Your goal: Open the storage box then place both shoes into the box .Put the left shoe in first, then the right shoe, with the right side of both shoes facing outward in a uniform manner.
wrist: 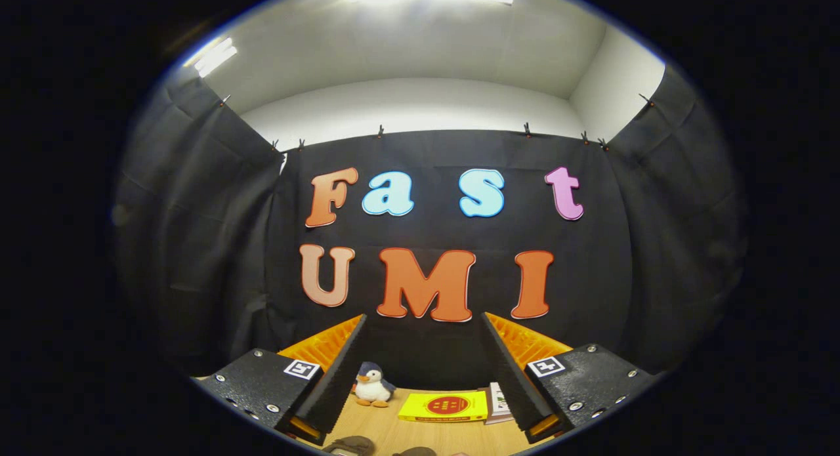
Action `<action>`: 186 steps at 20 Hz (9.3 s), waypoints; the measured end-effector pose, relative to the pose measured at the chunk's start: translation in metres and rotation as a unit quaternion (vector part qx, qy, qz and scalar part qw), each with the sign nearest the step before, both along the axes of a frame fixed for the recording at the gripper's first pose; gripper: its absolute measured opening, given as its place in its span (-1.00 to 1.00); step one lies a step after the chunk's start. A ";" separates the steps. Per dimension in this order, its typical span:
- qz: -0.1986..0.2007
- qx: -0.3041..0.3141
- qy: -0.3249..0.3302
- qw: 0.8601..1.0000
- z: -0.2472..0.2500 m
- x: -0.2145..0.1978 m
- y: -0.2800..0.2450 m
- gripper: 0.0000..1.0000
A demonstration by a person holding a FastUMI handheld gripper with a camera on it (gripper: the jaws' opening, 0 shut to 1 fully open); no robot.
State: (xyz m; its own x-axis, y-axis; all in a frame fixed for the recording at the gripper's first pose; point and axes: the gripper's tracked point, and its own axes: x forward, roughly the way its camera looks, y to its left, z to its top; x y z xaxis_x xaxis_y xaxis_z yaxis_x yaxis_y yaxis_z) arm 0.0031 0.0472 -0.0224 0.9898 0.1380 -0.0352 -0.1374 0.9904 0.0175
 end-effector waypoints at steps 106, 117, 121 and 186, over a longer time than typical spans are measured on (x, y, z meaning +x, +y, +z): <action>0.222 0.024 0.406 0.886 -0.232 -0.023 0.302 0.93; 0.120 -0.029 0.523 0.843 -0.384 -0.083 0.150 0.82; 0.109 -0.050 0.533 0.837 -0.420 -0.075 0.132 0.62; 0.181 0.000 0.629 0.756 -0.366 -0.073 0.416 -0.09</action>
